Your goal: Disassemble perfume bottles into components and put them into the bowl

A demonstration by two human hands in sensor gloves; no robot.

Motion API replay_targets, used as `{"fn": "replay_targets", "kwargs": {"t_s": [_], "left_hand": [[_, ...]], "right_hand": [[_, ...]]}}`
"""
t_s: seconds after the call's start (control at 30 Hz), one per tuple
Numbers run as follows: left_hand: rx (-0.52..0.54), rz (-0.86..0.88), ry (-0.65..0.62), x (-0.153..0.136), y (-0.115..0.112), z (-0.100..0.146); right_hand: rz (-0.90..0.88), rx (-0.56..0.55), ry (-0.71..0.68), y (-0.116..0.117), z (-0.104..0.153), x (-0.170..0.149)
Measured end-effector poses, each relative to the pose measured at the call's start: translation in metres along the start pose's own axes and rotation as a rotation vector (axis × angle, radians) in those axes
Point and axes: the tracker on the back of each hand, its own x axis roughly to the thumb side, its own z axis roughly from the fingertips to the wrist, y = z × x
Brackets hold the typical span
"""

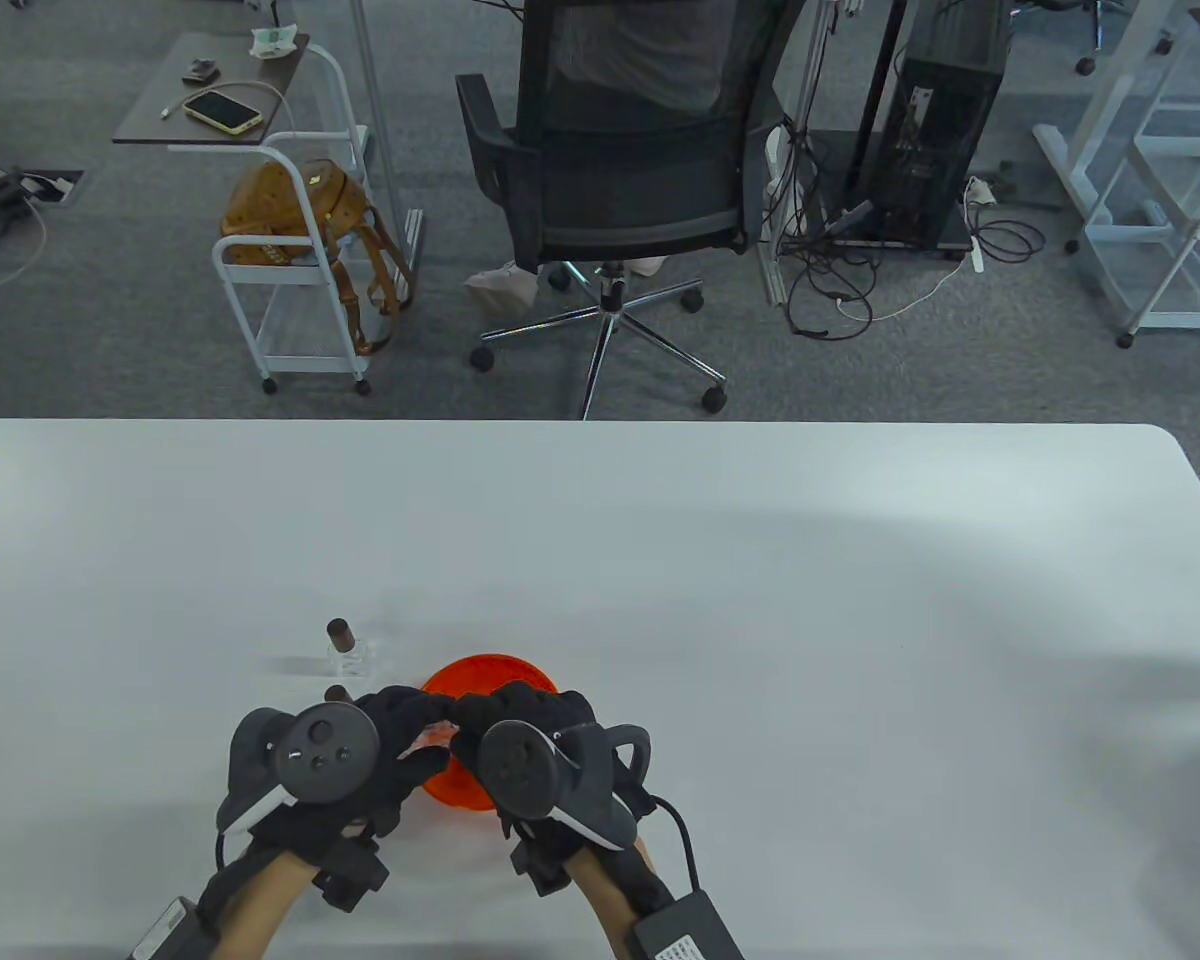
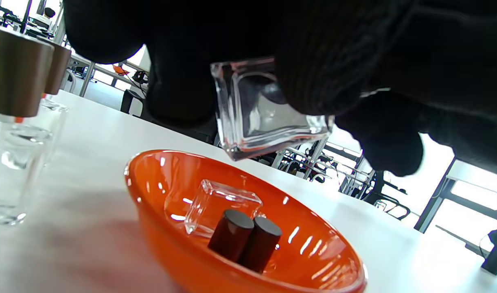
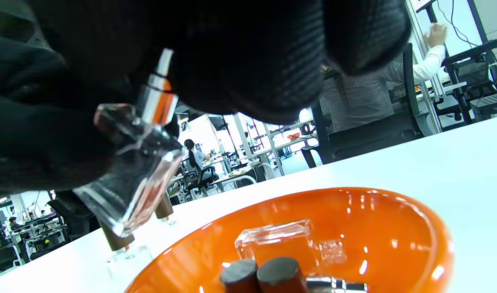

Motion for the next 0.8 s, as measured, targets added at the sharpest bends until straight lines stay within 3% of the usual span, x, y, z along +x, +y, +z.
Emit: {"fn": "replay_targets", "kwargs": {"t_s": [0.8], "left_hand": [[0.009,-0.009,0.001,0.0024,-0.0007,-0.0006]], "right_hand": [[0.006,0.034,-0.004,0.0009,-0.0001,-0.0003]]}}
